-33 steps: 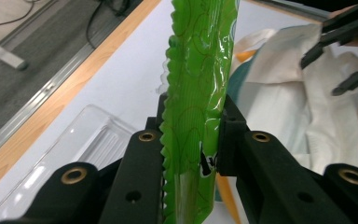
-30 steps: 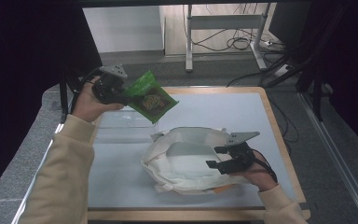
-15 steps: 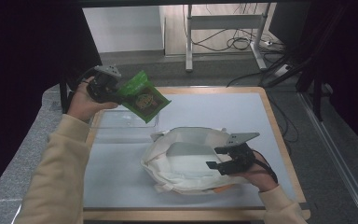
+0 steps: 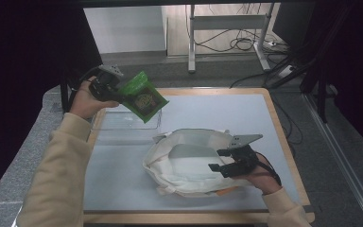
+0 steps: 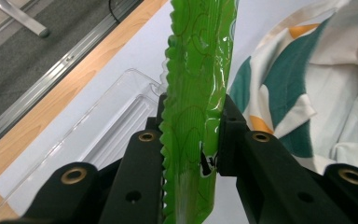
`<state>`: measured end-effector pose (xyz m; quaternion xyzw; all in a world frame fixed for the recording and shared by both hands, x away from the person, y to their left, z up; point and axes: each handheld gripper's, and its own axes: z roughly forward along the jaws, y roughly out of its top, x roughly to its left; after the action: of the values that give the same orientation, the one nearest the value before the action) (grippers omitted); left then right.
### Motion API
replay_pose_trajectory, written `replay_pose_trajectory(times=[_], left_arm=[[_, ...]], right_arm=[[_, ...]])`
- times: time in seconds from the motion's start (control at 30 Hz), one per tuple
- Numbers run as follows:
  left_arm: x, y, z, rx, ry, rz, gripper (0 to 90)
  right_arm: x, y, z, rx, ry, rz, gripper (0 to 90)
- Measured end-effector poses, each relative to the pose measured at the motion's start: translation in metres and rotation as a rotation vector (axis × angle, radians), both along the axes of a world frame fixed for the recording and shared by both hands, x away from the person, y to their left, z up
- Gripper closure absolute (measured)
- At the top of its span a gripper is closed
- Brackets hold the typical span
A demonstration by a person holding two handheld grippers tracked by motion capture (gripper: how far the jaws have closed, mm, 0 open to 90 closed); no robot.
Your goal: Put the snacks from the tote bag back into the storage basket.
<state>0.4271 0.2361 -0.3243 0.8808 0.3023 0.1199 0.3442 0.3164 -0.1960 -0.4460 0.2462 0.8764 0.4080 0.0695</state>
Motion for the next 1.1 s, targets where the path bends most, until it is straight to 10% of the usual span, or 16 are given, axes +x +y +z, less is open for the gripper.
replay_pose_trajectory(times=[1.1], left_arm=[[0.050, 0.011, -0.023, 0.069, 0.051, 0.010, 76.5]], right_arm=[[0.001, 0.003, -0.004, -0.012, 0.005, -0.001, 34.0]])
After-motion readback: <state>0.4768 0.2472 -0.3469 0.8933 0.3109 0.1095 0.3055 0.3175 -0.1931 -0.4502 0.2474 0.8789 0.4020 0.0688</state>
